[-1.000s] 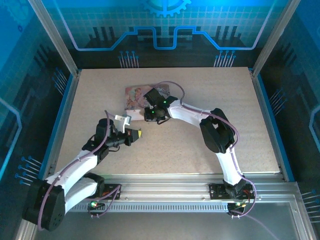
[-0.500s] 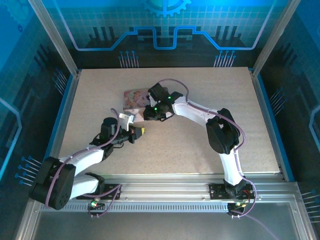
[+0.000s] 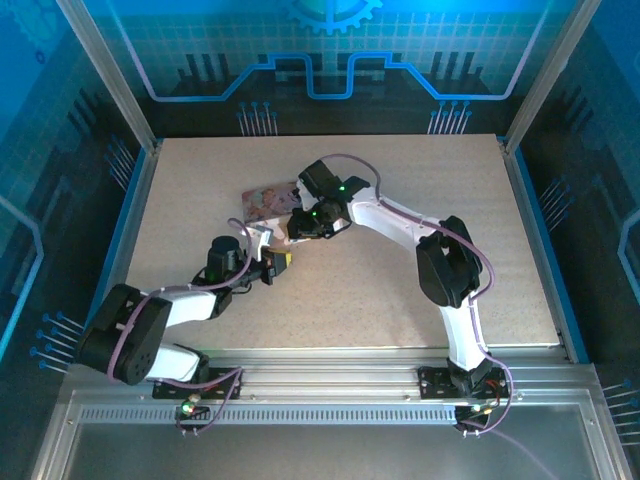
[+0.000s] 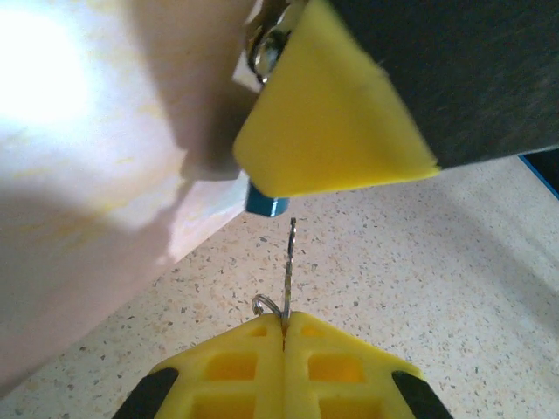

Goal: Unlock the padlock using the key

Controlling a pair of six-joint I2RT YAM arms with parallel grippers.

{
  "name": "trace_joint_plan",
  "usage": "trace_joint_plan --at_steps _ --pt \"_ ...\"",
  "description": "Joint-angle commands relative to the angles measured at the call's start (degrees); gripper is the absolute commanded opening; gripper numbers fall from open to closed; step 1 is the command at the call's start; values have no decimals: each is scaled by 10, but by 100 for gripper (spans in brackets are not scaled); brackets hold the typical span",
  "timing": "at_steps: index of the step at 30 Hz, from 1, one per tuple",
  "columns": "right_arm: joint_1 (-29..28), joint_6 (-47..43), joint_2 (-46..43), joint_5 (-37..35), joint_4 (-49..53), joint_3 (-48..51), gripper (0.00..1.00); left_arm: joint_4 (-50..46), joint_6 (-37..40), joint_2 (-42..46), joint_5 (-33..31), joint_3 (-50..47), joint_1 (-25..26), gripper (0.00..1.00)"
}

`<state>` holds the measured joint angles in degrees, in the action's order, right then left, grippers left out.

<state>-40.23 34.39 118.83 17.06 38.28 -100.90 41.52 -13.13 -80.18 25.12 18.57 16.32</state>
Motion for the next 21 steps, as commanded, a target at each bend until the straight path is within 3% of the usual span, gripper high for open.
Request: trace_joint_plan --at_steps 1,21 --pt "9 -15 -38 36 6 -17 0 57 5 -15 -5 -7 3 0" --pt "16 -12 -55 53 -5 9 0 110 -31 -50 18 2 2 0"
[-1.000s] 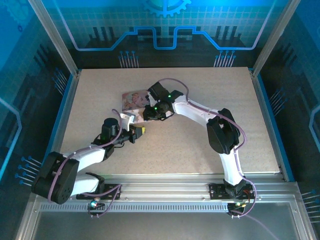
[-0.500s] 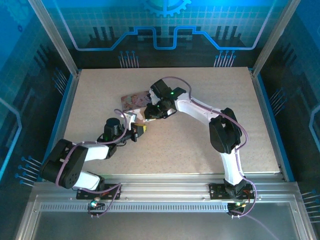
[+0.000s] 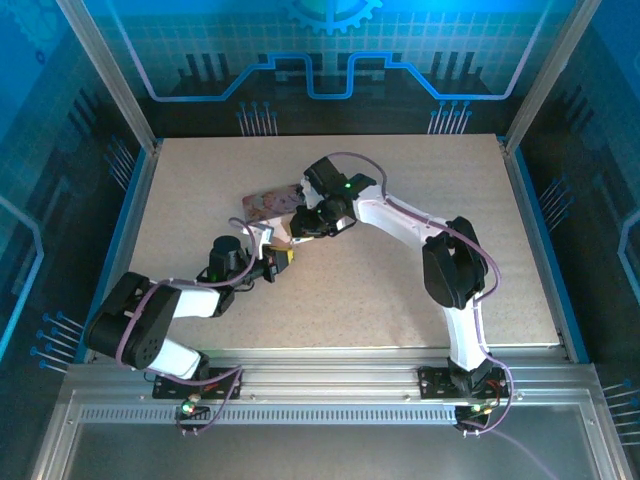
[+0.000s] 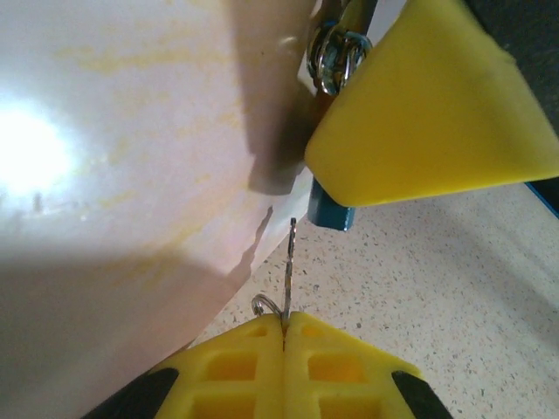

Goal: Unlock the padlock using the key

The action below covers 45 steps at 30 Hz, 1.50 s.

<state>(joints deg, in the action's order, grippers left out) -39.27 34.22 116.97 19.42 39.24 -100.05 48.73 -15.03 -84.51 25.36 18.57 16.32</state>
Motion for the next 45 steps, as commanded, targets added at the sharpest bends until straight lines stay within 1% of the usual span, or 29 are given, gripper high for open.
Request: trace_joint_plan --at_steps 1,8,16,27,45 --pt "7 -10 -37 29 -16 3 0 43 -14 -7 17 1 2 0" --pt "10 2 -41 45 -43 22 0 62 -12 -10 25 -12 2 0" --pt "11 7 -48 42 -51 29 0 68 -20 -21 29 -16 2 0" --pt "13 15 -46 44 -58 34 0 112 -37 -36 40 -35 3 0" --pt "13 17 -44 49 -61 38 0 110 -44 -20 46 -24 5 0"
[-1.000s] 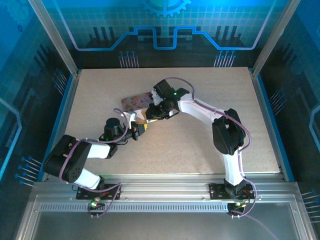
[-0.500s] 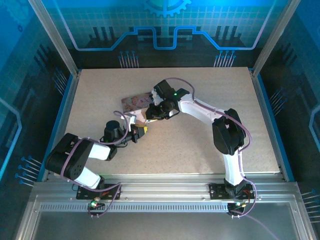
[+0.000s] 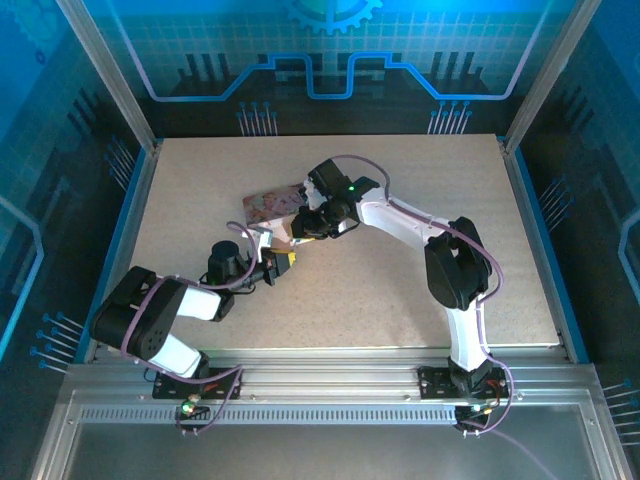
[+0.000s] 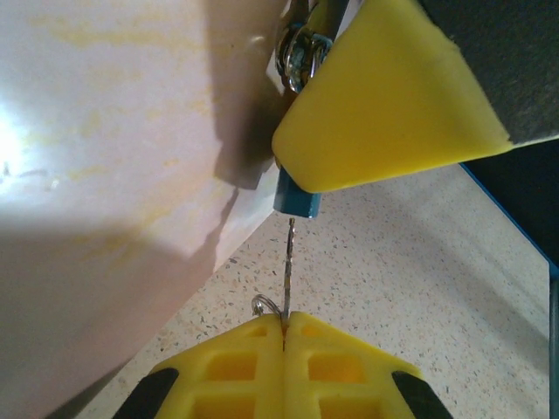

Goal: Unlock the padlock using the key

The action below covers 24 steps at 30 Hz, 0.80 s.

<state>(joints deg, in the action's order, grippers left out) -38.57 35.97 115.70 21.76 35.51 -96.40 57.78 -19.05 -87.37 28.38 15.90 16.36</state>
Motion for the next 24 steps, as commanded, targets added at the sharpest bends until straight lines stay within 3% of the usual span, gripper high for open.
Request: trace_joint_plan --at_steps 1,24 --pt "5 0 -32 26 -24 2 0 19 -4 10 16 3 4 0" --pt "5 4 -36 38 -34 15 0 22 -8 15 15 7 4 0"
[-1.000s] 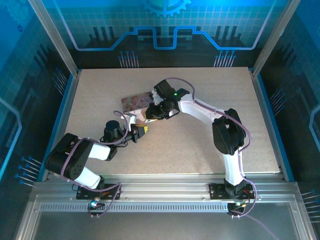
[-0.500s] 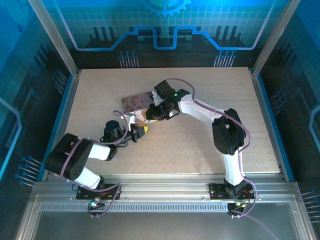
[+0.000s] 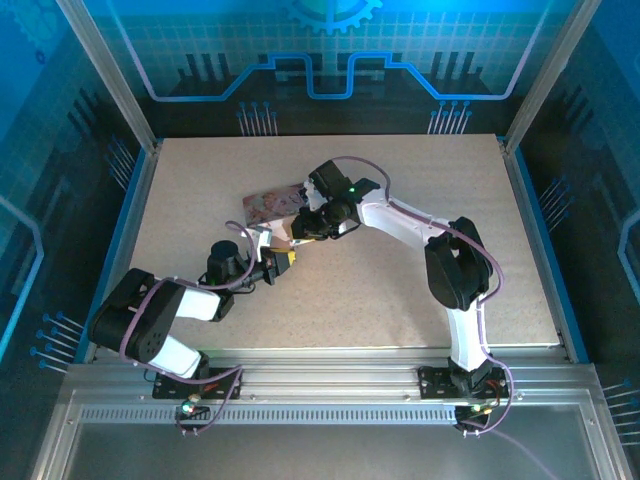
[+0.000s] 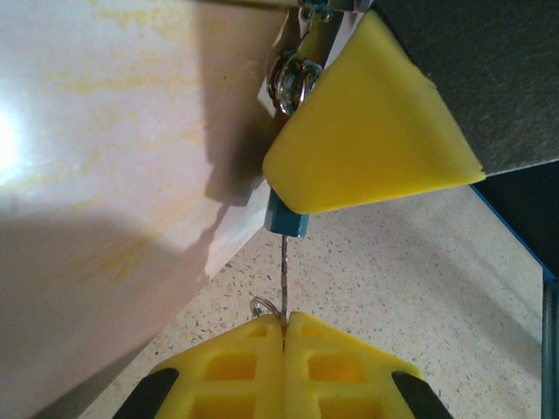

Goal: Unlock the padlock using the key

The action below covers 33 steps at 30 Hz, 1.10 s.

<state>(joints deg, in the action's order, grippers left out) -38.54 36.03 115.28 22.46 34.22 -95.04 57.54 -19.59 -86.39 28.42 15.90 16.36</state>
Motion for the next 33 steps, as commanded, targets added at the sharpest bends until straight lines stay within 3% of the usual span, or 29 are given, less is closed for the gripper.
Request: trace_joint_plan --at_steps 1,11,25,33 --pt "5 3 -33 33 -22 2 0 26 -3 2 14 7 4 0" --pt "7 20 -33 62 -42 10 0 93 -30 -38 15 6 4 0" --pt "8 30 -31 73 -52 15 0 99 -45 -33 21 15 4 0" --pt "7 -6 -32 37 -20 20 0 94 -74 9 81 20 -14 0"
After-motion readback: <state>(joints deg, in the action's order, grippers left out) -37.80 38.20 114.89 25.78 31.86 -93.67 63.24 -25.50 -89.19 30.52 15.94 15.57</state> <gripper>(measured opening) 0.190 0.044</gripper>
